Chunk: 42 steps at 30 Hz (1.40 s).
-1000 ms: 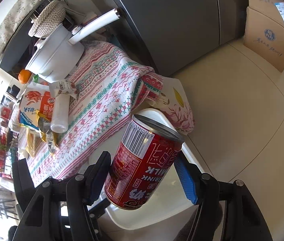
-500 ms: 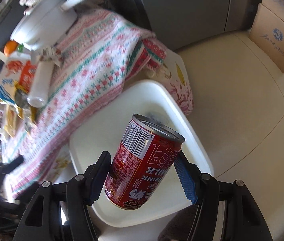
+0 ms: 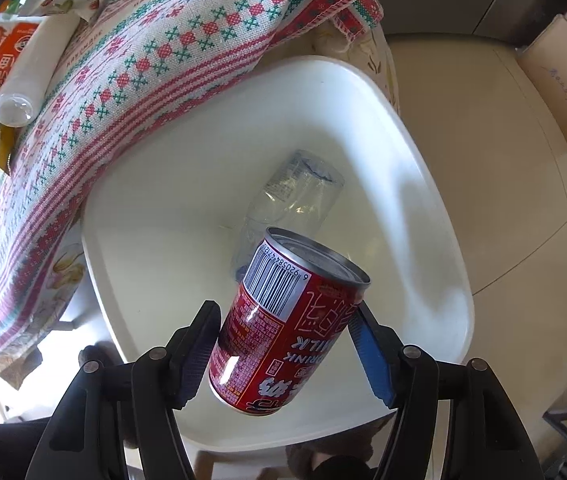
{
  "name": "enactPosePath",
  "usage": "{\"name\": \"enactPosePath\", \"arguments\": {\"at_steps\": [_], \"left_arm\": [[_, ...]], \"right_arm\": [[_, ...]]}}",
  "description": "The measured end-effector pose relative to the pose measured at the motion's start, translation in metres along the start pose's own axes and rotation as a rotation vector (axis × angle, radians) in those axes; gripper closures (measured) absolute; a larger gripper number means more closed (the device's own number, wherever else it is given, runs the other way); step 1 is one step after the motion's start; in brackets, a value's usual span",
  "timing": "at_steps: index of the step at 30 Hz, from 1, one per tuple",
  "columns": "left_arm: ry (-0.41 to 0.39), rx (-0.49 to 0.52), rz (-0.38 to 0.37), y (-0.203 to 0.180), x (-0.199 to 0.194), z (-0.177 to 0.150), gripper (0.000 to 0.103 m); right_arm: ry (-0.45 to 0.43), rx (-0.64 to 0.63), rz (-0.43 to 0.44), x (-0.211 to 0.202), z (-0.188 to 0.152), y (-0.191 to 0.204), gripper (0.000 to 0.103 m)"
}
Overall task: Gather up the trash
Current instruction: 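Carry the bottle and red can over the white bin and release both, then grasp the blue-and-orange snack box with the left tool while the right tool grasps the yellow bag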
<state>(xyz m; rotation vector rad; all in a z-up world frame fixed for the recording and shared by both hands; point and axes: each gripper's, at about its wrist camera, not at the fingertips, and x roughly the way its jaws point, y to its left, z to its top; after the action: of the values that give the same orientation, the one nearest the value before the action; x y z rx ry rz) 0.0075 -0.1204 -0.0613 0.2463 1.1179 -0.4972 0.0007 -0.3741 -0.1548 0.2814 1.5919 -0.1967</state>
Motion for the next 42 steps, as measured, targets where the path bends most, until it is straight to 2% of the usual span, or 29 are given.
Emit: {"name": "enactPosePath", "arguments": {"at_steps": [3, 8, 15, 21, 28, 33, 35, 42], "left_arm": [[-0.011, -0.016, 0.001, 0.004, -0.002, 0.0, 0.012], [-0.032, -0.032, 0.01, 0.011, -0.009, 0.0, 0.011], [-0.077, -0.088, 0.023, 0.032, -0.023, 0.007, 0.011], [-0.129, -0.18, 0.057, 0.064, -0.037, 0.015, 0.011], [-0.194, -0.342, 0.082, 0.115, -0.041, 0.022, 0.011], [-0.256, -0.344, 0.054, 0.124, -0.034, 0.033, 0.012], [-0.277, -0.325, 0.033, 0.124, -0.027, 0.04, 0.014], [-0.285, -0.29, -0.039, 0.114, 0.016, 0.074, 0.035]], "right_arm": [[-0.013, 0.016, 0.014, -0.009, 0.004, -0.001, 0.028], [-0.06, 0.036, 0.066, -0.029, 0.003, 0.003, 0.026], [-0.177, 0.047, 0.156, -0.083, -0.001, 0.01, 0.024], [-0.302, 0.013, 0.15, -0.127, -0.003, 0.026, 0.022], [-0.386, -0.018, 0.137, -0.141, 0.006, 0.049, 0.021], [-0.409, -0.031, 0.134, -0.144, 0.015, 0.067, 0.02], [-0.414, -0.038, 0.129, -0.144, 0.018, 0.072, 0.02], [-0.408, -0.059, 0.108, -0.138, 0.026, 0.086, 0.02]]}}
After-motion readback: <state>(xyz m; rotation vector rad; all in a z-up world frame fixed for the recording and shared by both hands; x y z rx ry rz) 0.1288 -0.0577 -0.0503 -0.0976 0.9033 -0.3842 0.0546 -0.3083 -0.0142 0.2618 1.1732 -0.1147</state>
